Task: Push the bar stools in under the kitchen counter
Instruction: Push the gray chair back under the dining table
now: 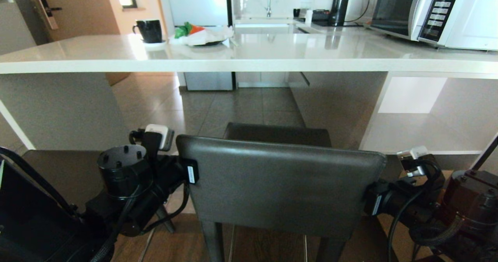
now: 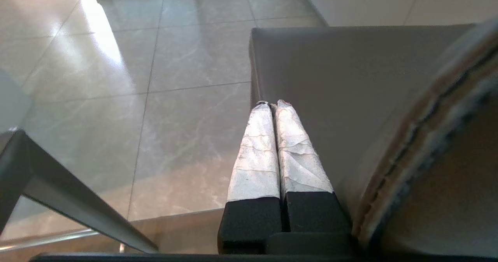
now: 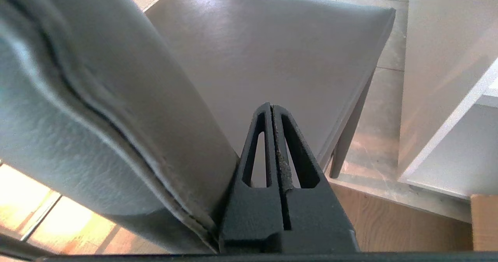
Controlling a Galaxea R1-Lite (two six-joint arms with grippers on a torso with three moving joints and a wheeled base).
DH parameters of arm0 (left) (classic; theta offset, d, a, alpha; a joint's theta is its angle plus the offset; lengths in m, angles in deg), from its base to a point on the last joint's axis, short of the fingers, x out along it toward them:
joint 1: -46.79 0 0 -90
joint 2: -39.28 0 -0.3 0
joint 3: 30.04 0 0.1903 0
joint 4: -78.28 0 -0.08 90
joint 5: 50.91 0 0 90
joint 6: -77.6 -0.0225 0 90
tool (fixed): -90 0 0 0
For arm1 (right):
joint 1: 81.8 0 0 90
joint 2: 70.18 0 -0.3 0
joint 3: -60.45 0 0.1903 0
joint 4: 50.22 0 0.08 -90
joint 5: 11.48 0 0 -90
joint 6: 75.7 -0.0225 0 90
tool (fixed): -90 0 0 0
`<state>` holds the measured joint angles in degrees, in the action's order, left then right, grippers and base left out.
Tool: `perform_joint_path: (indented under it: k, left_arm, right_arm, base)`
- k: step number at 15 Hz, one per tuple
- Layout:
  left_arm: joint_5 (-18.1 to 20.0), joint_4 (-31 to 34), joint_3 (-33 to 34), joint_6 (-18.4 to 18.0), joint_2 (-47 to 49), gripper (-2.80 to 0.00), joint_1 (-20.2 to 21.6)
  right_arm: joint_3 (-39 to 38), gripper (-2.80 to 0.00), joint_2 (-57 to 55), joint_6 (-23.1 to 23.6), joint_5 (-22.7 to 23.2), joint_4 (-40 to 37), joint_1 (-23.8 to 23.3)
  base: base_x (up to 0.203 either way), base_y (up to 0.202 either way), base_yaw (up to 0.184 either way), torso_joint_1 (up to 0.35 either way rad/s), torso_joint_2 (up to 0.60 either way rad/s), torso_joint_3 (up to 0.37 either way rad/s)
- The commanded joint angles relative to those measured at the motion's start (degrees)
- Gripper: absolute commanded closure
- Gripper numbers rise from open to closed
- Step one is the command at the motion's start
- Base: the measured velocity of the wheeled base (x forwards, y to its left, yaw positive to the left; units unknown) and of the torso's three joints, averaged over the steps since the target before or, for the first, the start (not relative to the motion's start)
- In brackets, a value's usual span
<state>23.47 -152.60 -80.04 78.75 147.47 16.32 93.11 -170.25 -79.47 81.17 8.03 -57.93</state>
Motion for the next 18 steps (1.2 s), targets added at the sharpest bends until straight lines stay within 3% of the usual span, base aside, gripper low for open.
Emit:
perform_joint_path:
  k: [1, 6, 10, 11, 18]
  left_arm:
    - [-0.46, -0.72, -1.67, -0.28, 1.85, 0.0, 1.73]
    - [-0.22, -0.77, -1.06, -0.28, -0.1, 0.0, 0.11]
    - [-0.2, -0.9, -0.29, -0.1, -0.86, 0.0, -2.05]
    - [-0.2, -0.99, -0.43, -0.1, -0.79, 0.0, -1.93]
    - [-1.08, -1.07, -3.19, -0.7, 0.74, 0.0, 0.82]
  right_arm:
    - [-0.05, 0.0, -0.22, -0.01, -0.62, 0.91, -0.14]
    - [1.92, 0.0, -1.61, 0.05, -0.75, 0.91, -0.19]
    - [9.31, 0.0, -7.93, 1.74, -5.66, 1.12, -0.33]
    - [9.83, 0.0, -8.74, 3.5, -6.86, 1.96, -0.2]
    - [7.07, 0.0, -5.71, 3.33, -7.22, 3.64, -0.16]
  base:
    - [0.0, 0.0, 0.0, 0.0, 0.0, 0.0]
    - [0.0, 0.0, 0.0, 0.0, 0.0, 0.0]
    - [0.0, 0.0, 0.0, 0.0, 0.0, 0.0]
    - [0.0, 0.0, 0.0, 0.0, 0.0, 0.0]
    - [0.0, 0.0, 0.0, 0.0, 0.0, 0.0]
